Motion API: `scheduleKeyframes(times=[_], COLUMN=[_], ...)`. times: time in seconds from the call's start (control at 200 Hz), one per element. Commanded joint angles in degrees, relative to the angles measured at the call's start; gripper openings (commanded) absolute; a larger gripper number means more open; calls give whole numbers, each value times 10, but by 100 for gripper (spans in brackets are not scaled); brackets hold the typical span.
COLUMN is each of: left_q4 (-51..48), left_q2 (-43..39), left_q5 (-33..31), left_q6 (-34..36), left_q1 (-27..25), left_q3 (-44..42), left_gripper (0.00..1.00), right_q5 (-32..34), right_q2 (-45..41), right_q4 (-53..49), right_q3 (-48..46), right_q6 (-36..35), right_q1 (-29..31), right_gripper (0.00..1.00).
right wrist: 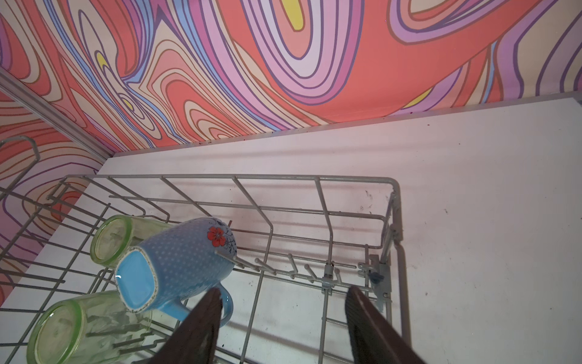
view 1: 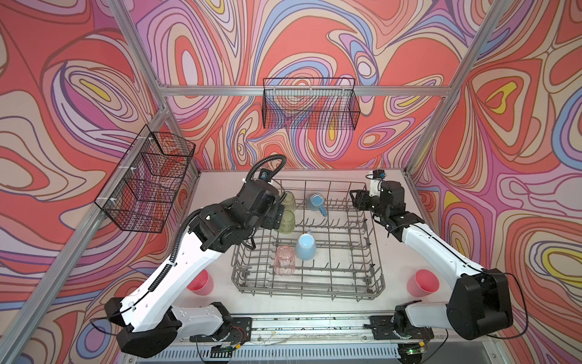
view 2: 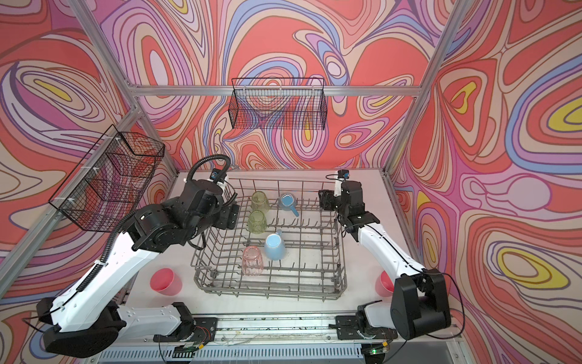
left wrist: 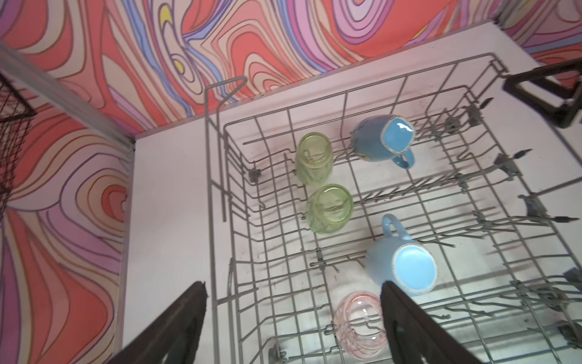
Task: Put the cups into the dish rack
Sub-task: 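Move the left gripper to the opaque pink cup on the table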
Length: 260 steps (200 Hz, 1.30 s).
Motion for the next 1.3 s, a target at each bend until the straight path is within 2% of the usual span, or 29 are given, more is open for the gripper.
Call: scheduleKeyframes(times=[0.0,0.255,0.346,0.531,0.626,0.951,1.157,1.297], left_q4=[-88,-120,-124,-139,-129,-130,-131,-110], left_q2=[-32,-131,-142,-137,-145,-162,-162,-159], left_q5=[-1,92,132,131,153,160,145,157], left_q6=[-40,-106,-123,-185,-214,-290,-285,-270], left_q1=[52,246,296,320,341,382,426,460], left_q3=[-12,-111,-140,-190,-234,-346,-376,-395], left_gripper=[85,78,77,77,77,65,58,54], right_q5=[0,-8,0,14,17,-20,-90,-120], right_q2=[8,3,-9,-31,-39,-55,-65,-68], right_q4=[7,25,29,33,37,84,150,170], right_q3=[5,-3,-9,-18,-21,-53,-86,-96], right_q6=[-5,-17,-24,-38,-44,-74,-96,-110], right_q1=[5,17,22,24,24,25,33,38], right_gripper=[64,64,64,64,64,64,64,64])
